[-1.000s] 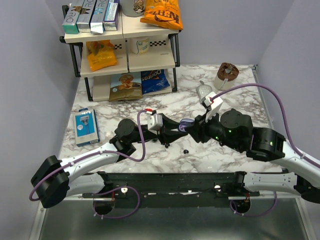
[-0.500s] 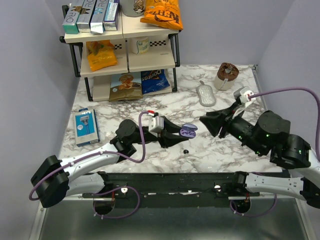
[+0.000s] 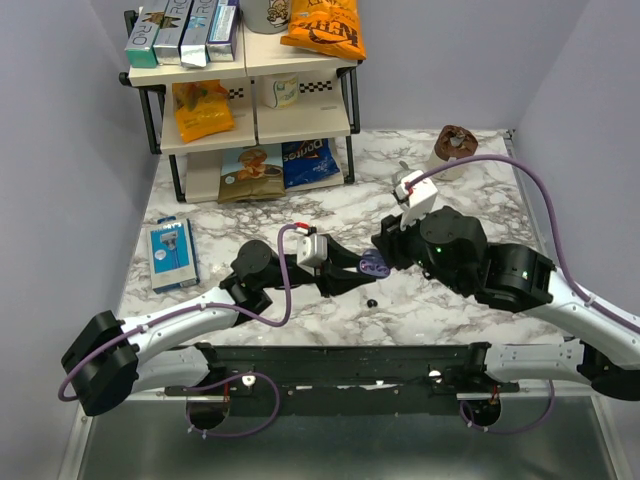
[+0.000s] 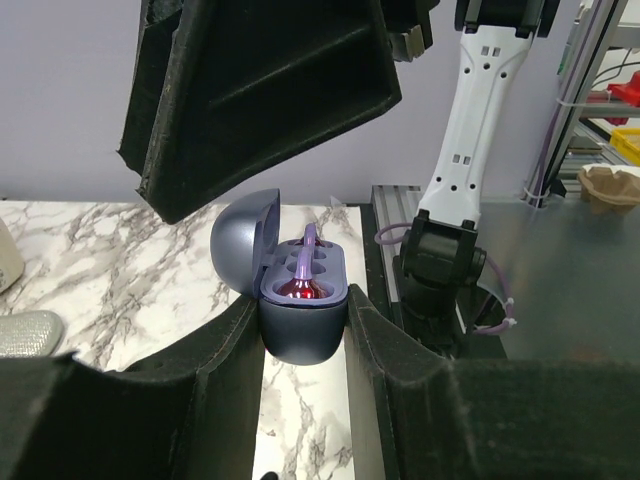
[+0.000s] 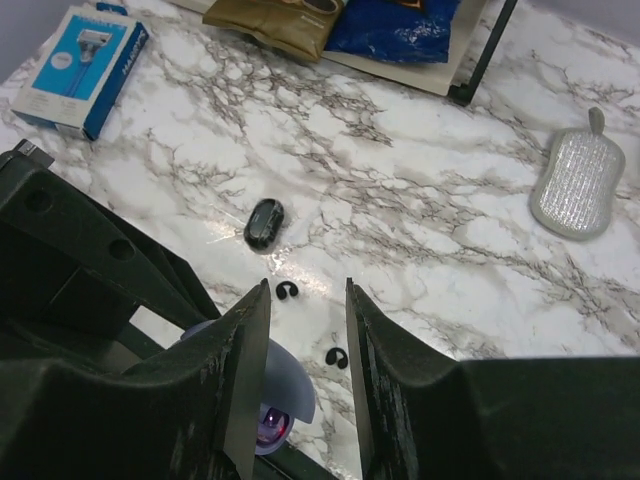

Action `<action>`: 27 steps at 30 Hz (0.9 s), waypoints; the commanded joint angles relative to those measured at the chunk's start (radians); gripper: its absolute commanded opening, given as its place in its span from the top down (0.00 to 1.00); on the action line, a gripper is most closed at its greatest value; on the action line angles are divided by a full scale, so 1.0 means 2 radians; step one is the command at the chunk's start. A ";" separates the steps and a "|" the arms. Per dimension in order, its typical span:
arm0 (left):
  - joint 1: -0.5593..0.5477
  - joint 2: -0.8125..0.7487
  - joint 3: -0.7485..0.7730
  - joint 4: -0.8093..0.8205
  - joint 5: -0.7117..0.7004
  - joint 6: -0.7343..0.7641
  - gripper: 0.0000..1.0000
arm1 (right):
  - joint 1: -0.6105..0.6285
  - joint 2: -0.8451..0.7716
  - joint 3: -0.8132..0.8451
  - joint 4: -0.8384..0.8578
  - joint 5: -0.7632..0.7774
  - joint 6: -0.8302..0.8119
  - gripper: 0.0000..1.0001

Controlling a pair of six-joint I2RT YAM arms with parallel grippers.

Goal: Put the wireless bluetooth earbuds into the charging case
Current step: Close the charging case.

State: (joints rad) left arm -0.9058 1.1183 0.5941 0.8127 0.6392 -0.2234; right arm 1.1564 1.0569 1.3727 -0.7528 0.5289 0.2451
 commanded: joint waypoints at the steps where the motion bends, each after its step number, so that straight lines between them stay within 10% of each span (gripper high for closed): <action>1: -0.003 -0.012 -0.002 0.014 -0.005 0.016 1.00 | -0.002 -0.008 -0.003 -0.016 -0.028 0.003 0.55; 27: -0.003 -0.015 -0.003 0.009 -0.074 0.037 1.00 | -0.002 -0.034 -0.031 -0.006 -0.044 0.016 0.50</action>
State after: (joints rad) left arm -0.9142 1.1110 0.5808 0.7902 0.5308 -0.1719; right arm 1.1500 1.0199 1.3235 -0.7422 0.3885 0.2504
